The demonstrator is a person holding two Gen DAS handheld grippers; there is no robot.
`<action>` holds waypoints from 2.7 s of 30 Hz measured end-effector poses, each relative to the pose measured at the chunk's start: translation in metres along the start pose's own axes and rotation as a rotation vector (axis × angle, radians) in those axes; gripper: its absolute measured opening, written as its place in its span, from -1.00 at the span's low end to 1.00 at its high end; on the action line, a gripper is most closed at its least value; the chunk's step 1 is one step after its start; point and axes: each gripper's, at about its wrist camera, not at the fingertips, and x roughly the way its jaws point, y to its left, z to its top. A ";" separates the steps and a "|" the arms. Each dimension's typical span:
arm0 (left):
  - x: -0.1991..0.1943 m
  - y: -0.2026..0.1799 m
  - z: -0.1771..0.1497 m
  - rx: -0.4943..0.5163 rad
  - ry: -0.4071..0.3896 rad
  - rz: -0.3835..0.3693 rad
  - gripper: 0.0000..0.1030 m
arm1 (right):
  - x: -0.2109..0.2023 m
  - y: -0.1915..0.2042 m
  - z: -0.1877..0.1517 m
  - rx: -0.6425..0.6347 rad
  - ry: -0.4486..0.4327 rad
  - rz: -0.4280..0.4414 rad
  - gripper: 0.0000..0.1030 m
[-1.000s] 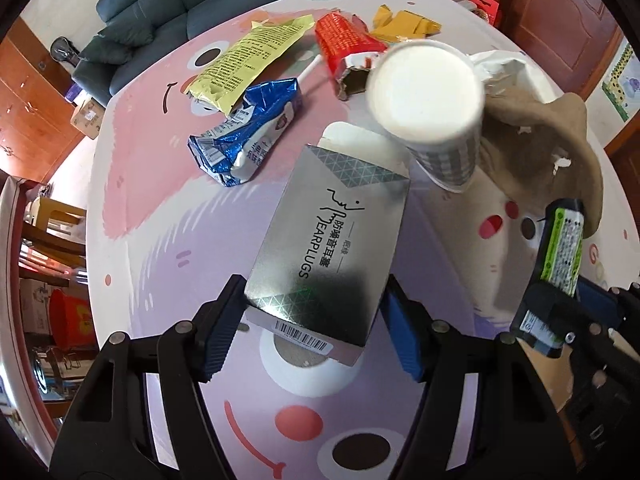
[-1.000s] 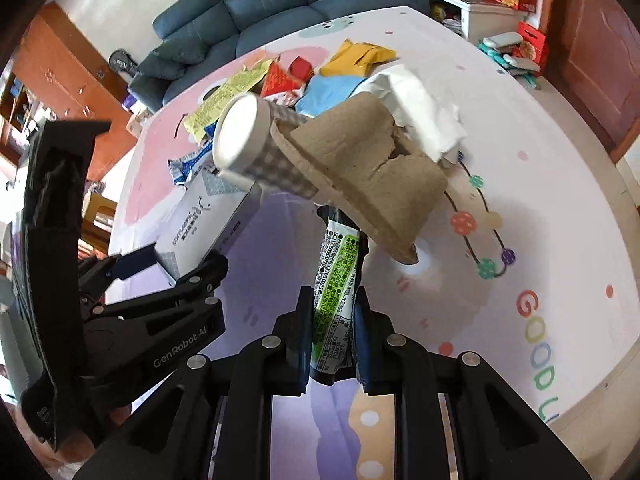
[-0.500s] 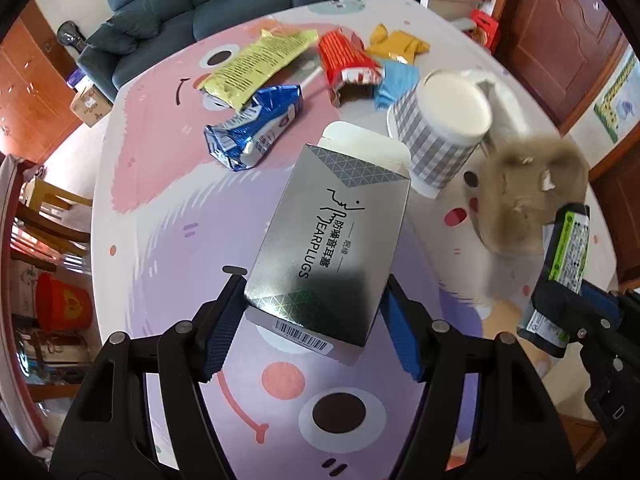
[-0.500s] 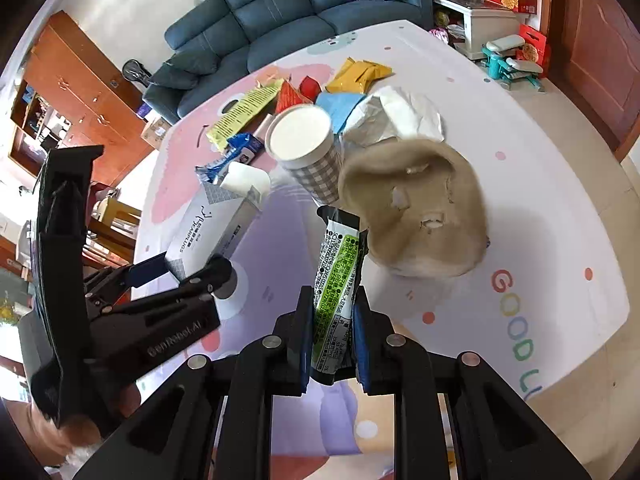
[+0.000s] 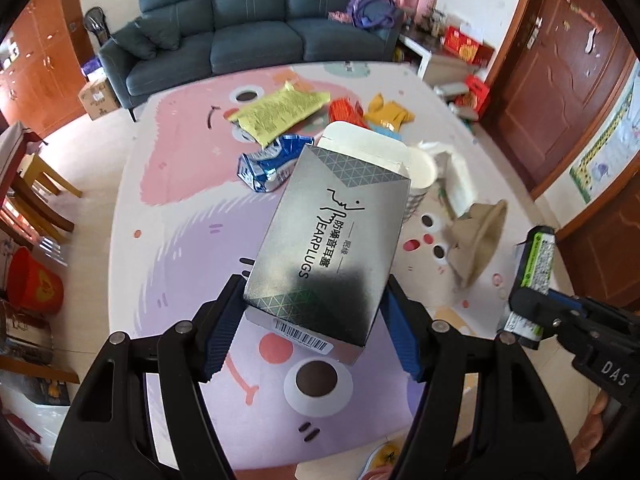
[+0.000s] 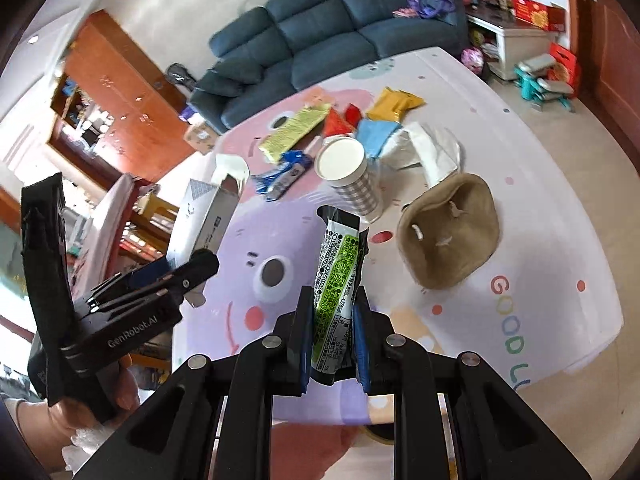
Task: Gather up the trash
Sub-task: 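Carry the silver box with the left gripper while the right gripper carries the green wrapper to the bin, then open both grippers over the black bin, dropping the box and wrapper, then move both open grippers back up toward the table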
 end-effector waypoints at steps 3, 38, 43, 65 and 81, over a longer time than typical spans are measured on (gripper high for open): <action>-0.031 -0.006 -0.015 -0.011 -0.056 0.004 0.25 | -0.017 0.001 -0.013 -0.022 -0.009 0.045 -0.66; -0.108 -0.128 -0.290 -0.143 0.144 0.094 0.25 | -0.052 -0.090 -0.211 -0.038 0.222 0.147 -0.66; -0.070 -0.116 -0.318 -0.126 0.212 0.075 0.25 | -0.002 -0.114 -0.250 0.031 0.282 0.111 -0.66; 0.266 -0.062 -0.431 -0.129 0.387 -0.036 0.33 | 0.334 -0.237 -0.367 0.236 0.369 0.083 -0.16; 0.286 -0.058 -0.436 -0.075 0.326 0.057 0.70 | 0.364 -0.238 -0.375 0.115 0.308 -0.007 0.15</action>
